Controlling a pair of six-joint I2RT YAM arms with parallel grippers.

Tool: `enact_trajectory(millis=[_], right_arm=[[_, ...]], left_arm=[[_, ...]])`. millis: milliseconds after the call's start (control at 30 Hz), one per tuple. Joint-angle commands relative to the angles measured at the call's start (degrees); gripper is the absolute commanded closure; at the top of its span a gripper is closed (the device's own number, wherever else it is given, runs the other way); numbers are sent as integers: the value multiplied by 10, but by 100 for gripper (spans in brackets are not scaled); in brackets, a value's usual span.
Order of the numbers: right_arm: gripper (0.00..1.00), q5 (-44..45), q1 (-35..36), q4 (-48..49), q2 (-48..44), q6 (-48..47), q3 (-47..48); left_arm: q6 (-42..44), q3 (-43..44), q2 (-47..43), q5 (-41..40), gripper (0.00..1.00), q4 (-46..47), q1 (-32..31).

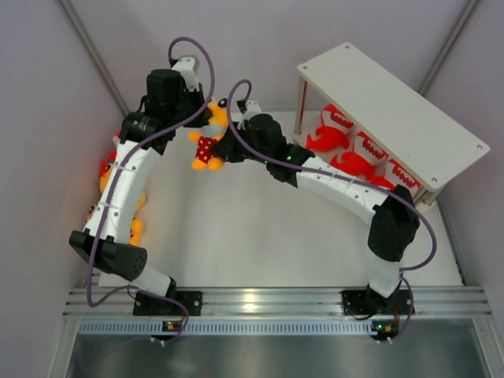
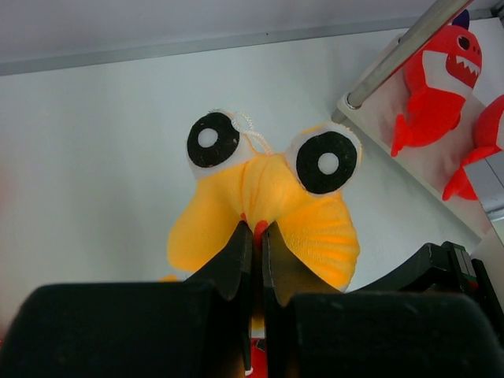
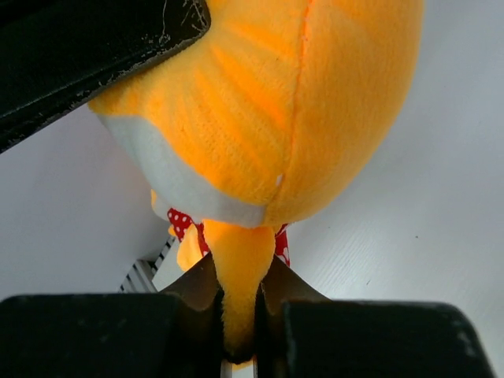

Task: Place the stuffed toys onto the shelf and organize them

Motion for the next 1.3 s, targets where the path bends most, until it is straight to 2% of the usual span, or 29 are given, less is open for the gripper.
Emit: enact_trajectory(millis=[0,67,100,200,300,367,467,533,667,867,1000,1267], right_arm=[[100,17,8,4,-29,-20,29],[100,35,10,-24,-54,-51,41],[100,38,11,-37,-60,-61,48],[100,38,4,-74,-86,-90,64],[100,35,0,-85,-101,-101,62],[100,38,-4,-92,-115,-107,61],[100,38,-12,-100,-137,-108,55],[100,38,-20,-109,-156,-108,49],[100,34,-42,-115,-195,-99,33],[100,17,-90,-174,-252,-98,50],[100,10,-133,-204,-320,-91,52],[100,9,-233,-303,-404,-96,80]], left_arm=[[25,-11,5,25,100,12,-2],[54,-12,7,15,87,12,-1],[60,-11,4,12,71,12,-1],[72,1,-9,13,44,12,0],[84,22,-21,23,35,11,0],[90,53,-21,27,24,-8,0],[97,90,-21,47,14,-36,1],[94,109,-21,56,2,-49,1],[106,140,-21,55,2,-64,1],[156,170,-24,-14,2,-73,1],[175,165,-26,-40,2,-77,1],[167,135,-22,-29,2,-75,1]])
